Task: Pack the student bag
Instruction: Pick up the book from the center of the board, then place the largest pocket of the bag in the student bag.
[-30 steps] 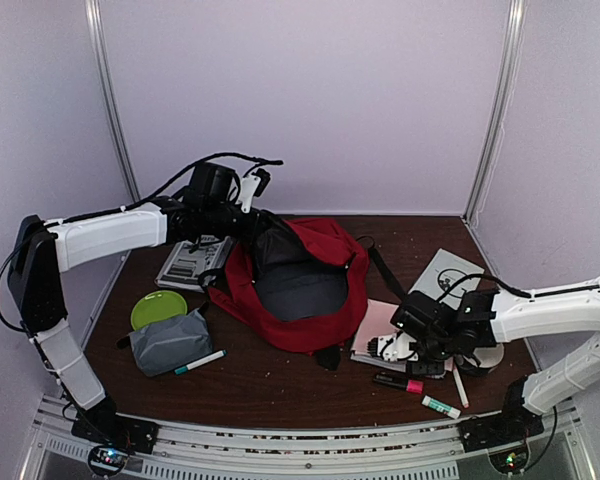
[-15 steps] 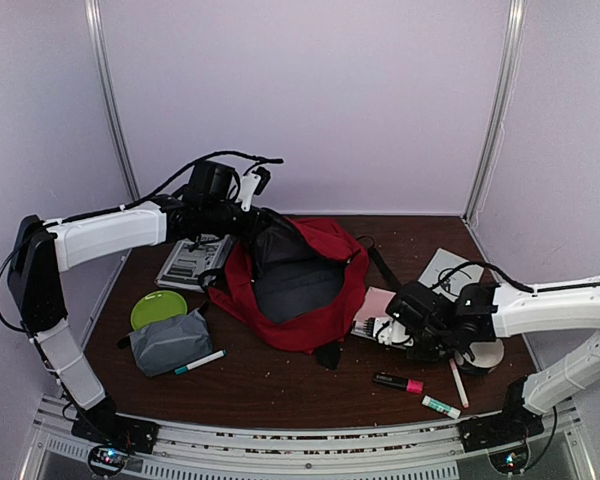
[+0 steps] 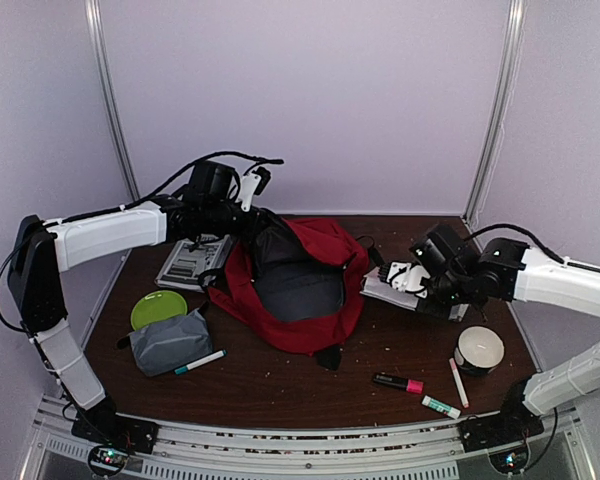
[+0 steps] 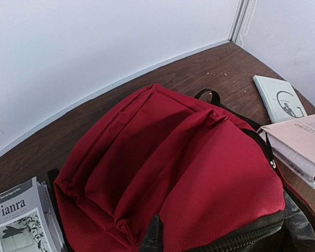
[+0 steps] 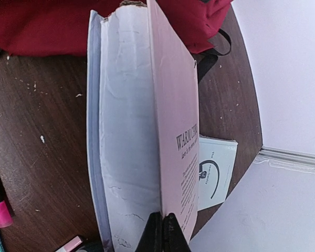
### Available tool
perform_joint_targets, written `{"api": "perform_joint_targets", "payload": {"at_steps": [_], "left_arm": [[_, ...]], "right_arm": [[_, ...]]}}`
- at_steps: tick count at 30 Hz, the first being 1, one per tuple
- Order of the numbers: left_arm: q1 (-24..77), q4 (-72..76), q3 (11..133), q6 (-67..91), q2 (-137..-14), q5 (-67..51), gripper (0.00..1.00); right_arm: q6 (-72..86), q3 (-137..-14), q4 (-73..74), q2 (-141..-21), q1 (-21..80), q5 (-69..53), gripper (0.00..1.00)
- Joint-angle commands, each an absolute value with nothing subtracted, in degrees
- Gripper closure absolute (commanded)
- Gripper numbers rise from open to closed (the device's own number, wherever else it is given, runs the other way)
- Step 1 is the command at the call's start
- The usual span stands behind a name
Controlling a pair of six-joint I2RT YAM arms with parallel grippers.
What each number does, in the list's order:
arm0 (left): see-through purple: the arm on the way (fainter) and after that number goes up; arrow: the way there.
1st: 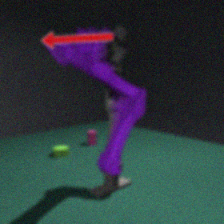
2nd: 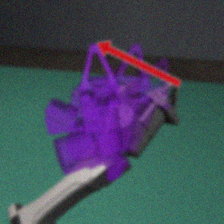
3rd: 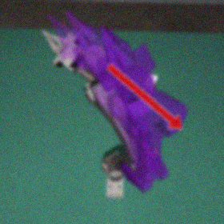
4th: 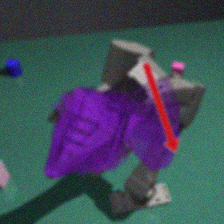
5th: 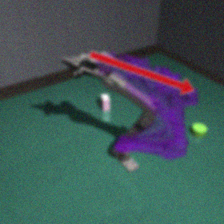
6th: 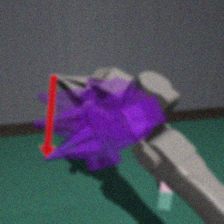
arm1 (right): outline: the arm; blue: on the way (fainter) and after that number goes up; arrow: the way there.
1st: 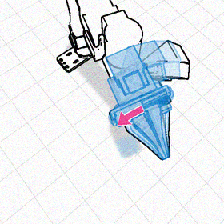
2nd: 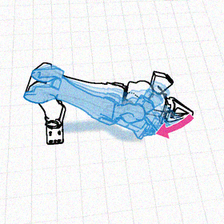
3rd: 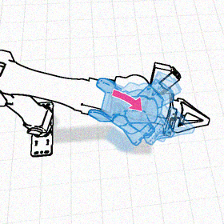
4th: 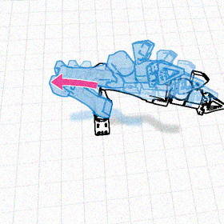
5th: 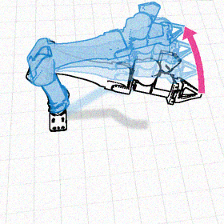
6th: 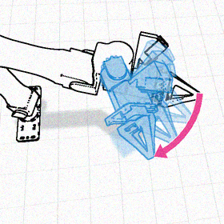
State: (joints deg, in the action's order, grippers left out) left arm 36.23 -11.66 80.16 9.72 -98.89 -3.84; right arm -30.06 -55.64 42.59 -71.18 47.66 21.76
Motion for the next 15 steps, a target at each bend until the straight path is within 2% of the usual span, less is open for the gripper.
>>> {"api": "perform_joint_targets", "payload": {"at_steps": [1,7,8,12,13,15], "left_arm": [[36.4,-9.4,80.5,9.0,-98.3,-3.6,1.0],[36.4,-8.9,79.7,8.9,-99.2,-3.5,1.0],[36.3,-9.8,80.2,8.6,-99.4,-3.9,0.92],[36.3,-11.3,80.1,9.5,-98.5,-2.4,0.35],[36.4,-11.3,79.7,9.6,-97.8,-2.3,0.27],[36.3,-11.0,78.1,9.8,-95.8,-3.3,0.24]], "right_arm": [[-30.3,-59.6,45.7,-67.5,43.3,16.9,1.0],[-28.2,-65.6,49.8,-66.0,36.1,-0.1,1.0],[-28.1,-66.8,50.4,-66.0,35.4,-3.1,1.0],[-26.9,-71.0,51.1,-67.0,33.7,-13.3,1.0],[-26.2,-72.0,50.9,-67.4,33.3,-16.0,1.0],[-24.7,-73.8,50.3,-68.0,32.4,-21.6,1.0]]}}
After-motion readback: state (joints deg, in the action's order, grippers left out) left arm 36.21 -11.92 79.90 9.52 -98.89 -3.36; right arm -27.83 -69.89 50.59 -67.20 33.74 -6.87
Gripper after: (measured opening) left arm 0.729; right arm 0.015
